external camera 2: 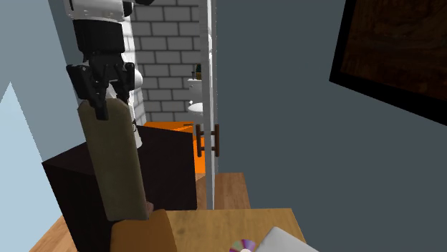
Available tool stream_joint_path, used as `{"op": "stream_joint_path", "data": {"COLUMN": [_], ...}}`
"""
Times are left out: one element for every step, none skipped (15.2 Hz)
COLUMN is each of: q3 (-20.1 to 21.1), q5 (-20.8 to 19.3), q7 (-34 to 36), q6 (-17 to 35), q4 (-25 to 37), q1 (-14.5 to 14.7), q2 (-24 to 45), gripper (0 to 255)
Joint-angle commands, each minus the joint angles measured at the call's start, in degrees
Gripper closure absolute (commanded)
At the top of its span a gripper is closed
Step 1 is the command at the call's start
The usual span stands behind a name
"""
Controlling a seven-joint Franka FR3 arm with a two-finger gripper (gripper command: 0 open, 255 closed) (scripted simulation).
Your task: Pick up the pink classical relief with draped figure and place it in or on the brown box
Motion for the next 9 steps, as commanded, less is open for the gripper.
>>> {"op": "stream_joint_path", "data": {"q3": [0.0, 0.01, 0.01, 0.01, 0.02, 0.02, 0.02, 0.03, 0.03], "q5": [0.06, 0.08, 0.11, 0.14, 0.18, 0.22, 0.27, 0.32, 0.38], "q7": [0.0, 0.0, 0.0, 0.0, 0.0, -0.01, -0.03, -0.04, -0.06], "q6": [1.45, 2.21, 2.96, 3.71, 4.45, 5.2, 5.94, 6.68, 7.41], "q4": [-1.21, -1.9, -2.58, -3.24, -3.89, -4.52, -5.14, -5.75, -6.34], "q1": [-0.01, -0.01, -0.01, -0.02, -0.02, -0.03, -0.04, -0.05, -0.06], "q2": [0.14, 0.2, 0.28, 0.37, 0.48, 0.59, 0.72, 0.87, 1.02], "gripper": [255, 255, 255, 255, 255, 255, 255, 255, 255]}}
